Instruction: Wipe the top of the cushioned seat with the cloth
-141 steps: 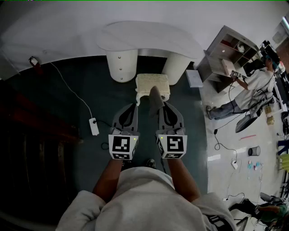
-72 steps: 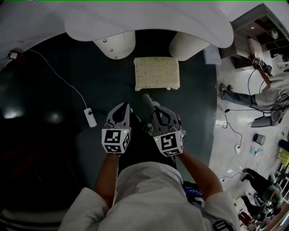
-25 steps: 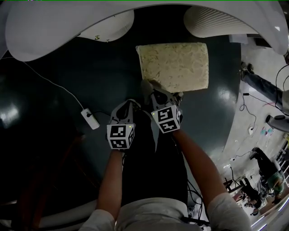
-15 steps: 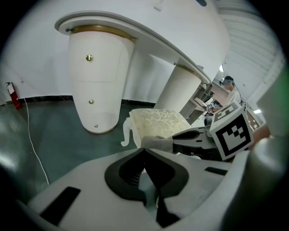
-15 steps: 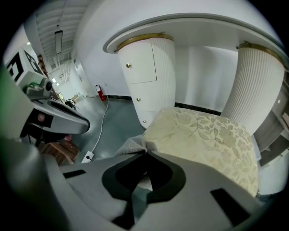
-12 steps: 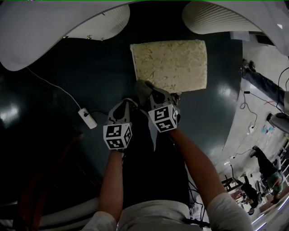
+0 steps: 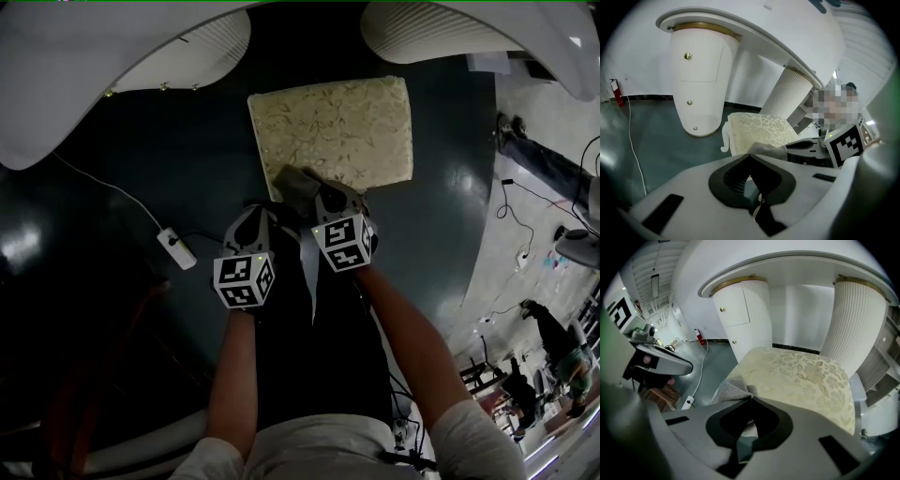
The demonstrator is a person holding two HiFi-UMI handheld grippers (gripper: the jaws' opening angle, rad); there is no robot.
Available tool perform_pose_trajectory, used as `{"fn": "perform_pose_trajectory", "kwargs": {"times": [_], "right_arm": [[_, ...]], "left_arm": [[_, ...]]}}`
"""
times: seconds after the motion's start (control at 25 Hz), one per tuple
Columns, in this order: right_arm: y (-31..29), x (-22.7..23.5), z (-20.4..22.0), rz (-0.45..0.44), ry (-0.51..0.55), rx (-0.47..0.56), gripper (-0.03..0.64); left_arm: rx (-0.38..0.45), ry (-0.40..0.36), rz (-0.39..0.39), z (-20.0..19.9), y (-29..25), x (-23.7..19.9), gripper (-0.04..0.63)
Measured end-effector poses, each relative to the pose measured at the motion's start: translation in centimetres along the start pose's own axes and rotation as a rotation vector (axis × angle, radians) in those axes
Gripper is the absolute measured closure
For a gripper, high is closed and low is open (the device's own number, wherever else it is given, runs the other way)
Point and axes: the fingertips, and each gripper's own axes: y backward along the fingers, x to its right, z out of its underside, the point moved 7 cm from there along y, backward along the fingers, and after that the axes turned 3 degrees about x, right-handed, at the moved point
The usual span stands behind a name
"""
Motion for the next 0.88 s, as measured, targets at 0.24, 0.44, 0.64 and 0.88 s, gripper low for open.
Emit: {"fn": "perform_pose_trajectory", "kwargs": {"times": [0.24,0.44,0.64,0.88], "right_arm": [[1.3,2.9,0.9,0.019,-0.003,-0.01,0.603],[2.3,5.1,1.7,0.032,-0.009,-0.018,0.603],[3.3,7.5,2.9,0.048,-0.042,-0.025,0.603],[4.8,10.3,4.2,0.068,-0.073,-0.029,0.603]], "left_arm": [[-0.006,-0.01,0.007,-0.4,-1.3,2.4,0.581],[-0.015,-0.024,0.017,-0.8,-2.5,4.6,0.581],[-0.025,-0.045,0.029,-1.3,-3.7,6.8,0.581],[-0.039,-0.068,0.039,-1.9,-5.1,9.2,0.581]]}}
